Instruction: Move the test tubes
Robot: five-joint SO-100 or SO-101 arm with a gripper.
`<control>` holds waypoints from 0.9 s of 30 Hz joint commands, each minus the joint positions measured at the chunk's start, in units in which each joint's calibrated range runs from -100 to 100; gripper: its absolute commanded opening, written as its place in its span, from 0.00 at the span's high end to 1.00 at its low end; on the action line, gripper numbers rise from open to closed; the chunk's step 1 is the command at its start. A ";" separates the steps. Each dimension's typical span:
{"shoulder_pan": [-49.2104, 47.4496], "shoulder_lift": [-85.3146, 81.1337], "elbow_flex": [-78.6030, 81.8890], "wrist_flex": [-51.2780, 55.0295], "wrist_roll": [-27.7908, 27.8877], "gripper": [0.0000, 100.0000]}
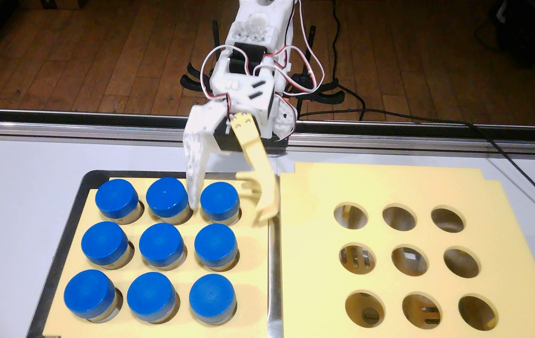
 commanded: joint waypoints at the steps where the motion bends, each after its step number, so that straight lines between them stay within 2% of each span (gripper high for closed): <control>1: 0.38 2.36 -4.13 -1.47 0.22 0.69; 10: 1.12 2.36 -4.31 -1.28 -0.10 0.90; 15: 1.20 2.36 -10.39 3.74 -0.15 0.92; 16: 1.20 2.36 -12.93 7.31 -0.15 0.92; 17: 1.42 2.36 -19.47 17.82 0.01 0.92; 18: 1.87 2.36 -23.64 23.52 0.27 0.91; 20: 2.24 2.36 -32.09 31.23 0.37 0.92; 27: 1.49 2.62 -65.50 32.10 0.27 0.91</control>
